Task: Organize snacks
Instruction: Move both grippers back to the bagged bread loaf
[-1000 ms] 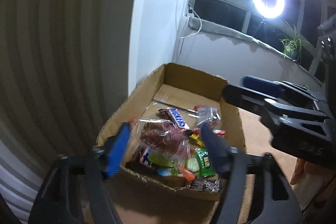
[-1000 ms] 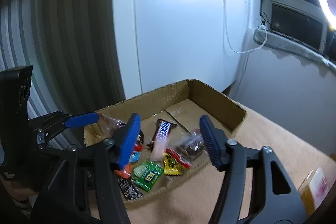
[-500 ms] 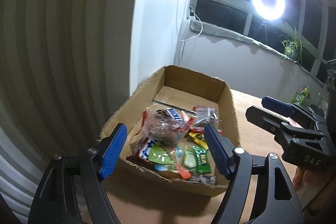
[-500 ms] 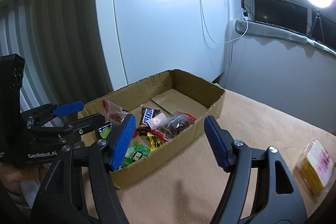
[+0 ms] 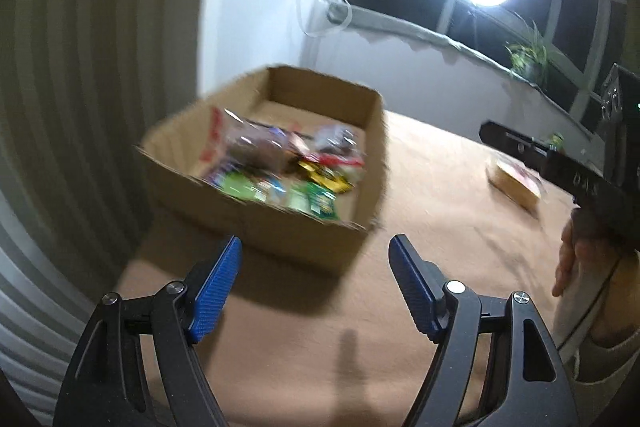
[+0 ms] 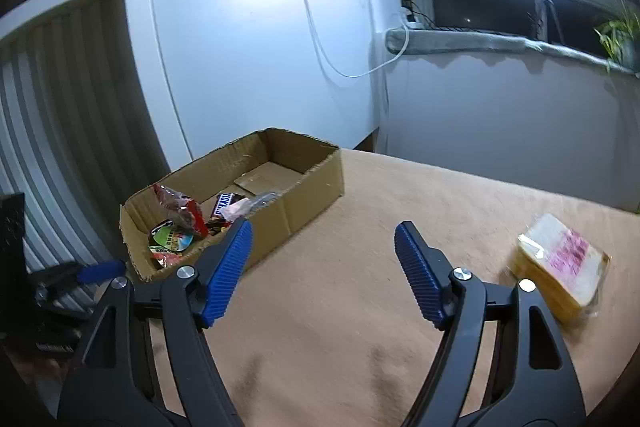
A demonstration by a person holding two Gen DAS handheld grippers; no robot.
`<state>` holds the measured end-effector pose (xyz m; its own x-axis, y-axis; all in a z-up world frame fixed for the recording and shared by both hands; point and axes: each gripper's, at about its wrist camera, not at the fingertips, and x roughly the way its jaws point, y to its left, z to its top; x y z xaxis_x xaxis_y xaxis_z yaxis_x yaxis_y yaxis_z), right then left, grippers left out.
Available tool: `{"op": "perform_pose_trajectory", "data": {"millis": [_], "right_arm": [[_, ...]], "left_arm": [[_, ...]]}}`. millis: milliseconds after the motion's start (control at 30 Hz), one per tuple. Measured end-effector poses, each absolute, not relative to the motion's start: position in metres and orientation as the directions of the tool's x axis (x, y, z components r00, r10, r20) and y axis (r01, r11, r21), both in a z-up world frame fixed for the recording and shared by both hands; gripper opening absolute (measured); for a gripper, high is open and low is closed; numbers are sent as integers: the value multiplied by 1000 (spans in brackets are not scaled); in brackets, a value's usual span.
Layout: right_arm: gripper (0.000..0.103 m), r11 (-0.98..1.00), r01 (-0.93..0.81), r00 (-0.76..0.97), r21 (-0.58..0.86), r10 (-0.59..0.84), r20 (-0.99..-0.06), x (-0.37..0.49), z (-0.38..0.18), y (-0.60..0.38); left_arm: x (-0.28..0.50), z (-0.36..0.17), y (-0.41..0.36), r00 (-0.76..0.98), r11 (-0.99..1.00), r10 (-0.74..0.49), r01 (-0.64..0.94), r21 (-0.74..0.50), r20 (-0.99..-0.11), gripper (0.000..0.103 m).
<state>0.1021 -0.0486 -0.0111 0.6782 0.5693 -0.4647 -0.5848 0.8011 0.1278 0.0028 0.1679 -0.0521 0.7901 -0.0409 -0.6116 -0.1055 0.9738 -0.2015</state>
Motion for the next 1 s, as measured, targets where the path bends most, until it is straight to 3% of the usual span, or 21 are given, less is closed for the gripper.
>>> {"op": "perform_pose_trajectory", "data": {"millis": [100,433,533,700,1000], "right_arm": [[77,804,-578,683,136,568,-459,99,-12,-61],[80,856,-483,739,185,512,-438,98,-18,-129],[81,883,-433,761,180,466,-452,105,-22,-154],[81,910,-352,774,218,414,-479,117,-30,-200],[83,929,-291,778,227,368,-509,122,-36,-242]], "left_arm": [[15,-54,146,791,979,-86,-45,-197,-606,77],[23,-61,109,748,989,-31,-74,-130,-663,80],[12,-54,101,764,986,-42,-72,-149,-644,80],[21,-32,63,801,992,-98,32,-122,-590,80],[74,-21,7,786,977,-213,182,-112,-580,81]]}}
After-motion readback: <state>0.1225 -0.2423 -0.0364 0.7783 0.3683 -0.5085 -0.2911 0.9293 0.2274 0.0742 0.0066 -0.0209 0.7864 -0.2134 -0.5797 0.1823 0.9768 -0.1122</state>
